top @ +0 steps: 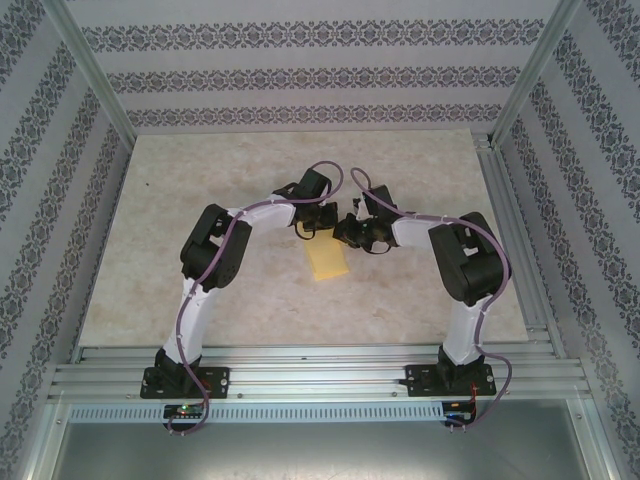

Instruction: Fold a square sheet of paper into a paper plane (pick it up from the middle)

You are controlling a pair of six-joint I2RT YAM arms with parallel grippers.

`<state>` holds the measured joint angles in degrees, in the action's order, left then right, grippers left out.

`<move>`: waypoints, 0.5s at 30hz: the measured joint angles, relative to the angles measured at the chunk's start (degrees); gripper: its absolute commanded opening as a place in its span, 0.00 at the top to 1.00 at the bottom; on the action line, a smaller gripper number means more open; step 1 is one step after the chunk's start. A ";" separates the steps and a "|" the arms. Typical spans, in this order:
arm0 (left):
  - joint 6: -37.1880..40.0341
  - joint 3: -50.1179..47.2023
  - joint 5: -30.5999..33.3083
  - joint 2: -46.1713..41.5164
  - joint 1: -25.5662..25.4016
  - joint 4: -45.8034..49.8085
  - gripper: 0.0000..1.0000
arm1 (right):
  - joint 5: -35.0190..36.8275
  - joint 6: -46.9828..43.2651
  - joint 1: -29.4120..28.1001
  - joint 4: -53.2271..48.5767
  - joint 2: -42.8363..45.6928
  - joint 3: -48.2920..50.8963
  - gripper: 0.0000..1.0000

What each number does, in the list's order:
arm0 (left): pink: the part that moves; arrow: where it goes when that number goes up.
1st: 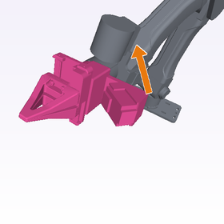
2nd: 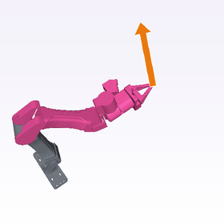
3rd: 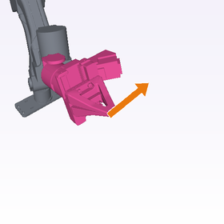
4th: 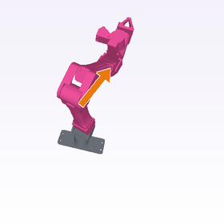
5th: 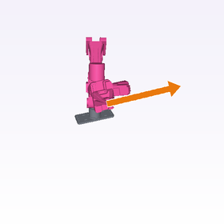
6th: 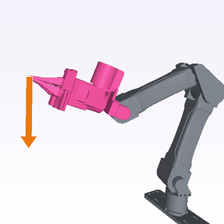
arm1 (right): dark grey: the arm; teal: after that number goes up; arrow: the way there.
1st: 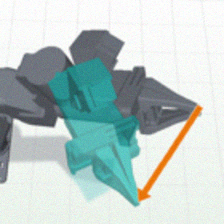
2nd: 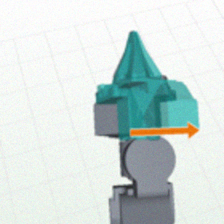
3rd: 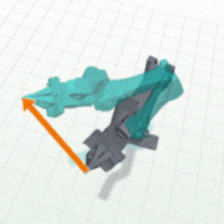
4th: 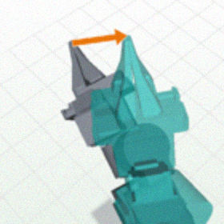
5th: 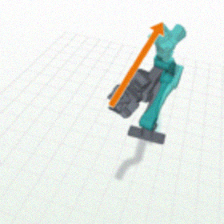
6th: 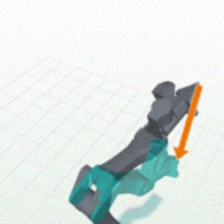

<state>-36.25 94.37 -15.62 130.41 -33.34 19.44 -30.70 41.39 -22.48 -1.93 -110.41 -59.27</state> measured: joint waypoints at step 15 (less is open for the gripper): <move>0.11 -6.69 -1.88 -1.86 0.70 -9.03 0.95 | -0.07 -4.35 -0.39 -4.00 -0.52 0.42 0.85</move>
<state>-36.14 87.68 -17.50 128.55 -32.64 10.41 -30.76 37.04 -22.87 -5.93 -110.93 -58.85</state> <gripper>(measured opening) 0.064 0.149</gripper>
